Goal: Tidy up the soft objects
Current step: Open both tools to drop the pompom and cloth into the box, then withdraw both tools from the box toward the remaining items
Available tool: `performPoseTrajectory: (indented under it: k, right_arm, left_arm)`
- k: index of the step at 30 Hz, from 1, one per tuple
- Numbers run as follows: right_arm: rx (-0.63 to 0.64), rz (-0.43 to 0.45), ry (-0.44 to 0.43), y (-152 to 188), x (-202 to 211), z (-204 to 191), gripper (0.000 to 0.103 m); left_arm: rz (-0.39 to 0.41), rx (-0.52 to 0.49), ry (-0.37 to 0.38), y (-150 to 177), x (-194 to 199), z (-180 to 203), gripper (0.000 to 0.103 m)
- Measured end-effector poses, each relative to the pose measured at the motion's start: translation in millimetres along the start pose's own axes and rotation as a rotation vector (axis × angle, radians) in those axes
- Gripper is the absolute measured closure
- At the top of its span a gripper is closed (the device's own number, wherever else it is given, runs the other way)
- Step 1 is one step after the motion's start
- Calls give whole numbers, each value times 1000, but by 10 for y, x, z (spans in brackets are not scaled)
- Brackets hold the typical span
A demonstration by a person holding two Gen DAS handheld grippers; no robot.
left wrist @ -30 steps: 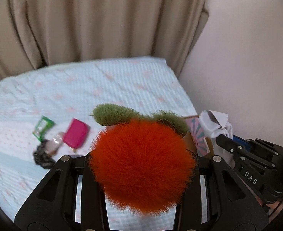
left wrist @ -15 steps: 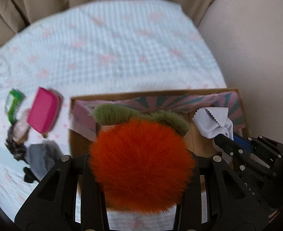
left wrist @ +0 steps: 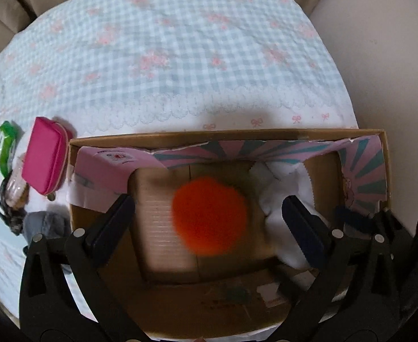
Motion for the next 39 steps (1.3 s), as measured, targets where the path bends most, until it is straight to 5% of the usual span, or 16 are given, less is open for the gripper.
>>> performPoseTrajectory:
  k: [9, 15, 28, 39]
  right_arm:
    - [-5, 49, 3, 77, 107, -70, 1]
    - [-3, 106, 44, 95, 473, -146, 1]
    - [-63, 342, 88, 204, 1926, -648, 1]
    - [-55, 553, 137, 577, 3119, -1285, 1]
  left_arm:
    - [12, -1, 2, 14, 72, -19, 0]
    - [97, -31, -18, 43, 500, -3, 0]
    - [372, -59, -10, 421, 2270, -117, 0]
    - [622, -72, -89, 1272, 3717, -504, 0]
Point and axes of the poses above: each gripper's, at about its wrist camera, not at the fingertips, and x roughly against the way its jaws point, z to its right, y to its underside, the point moved 6 cm from there along -x, roughly the way its jaws point, and after that the axes turned 4 degrees about -x, right-handed, at the moved point
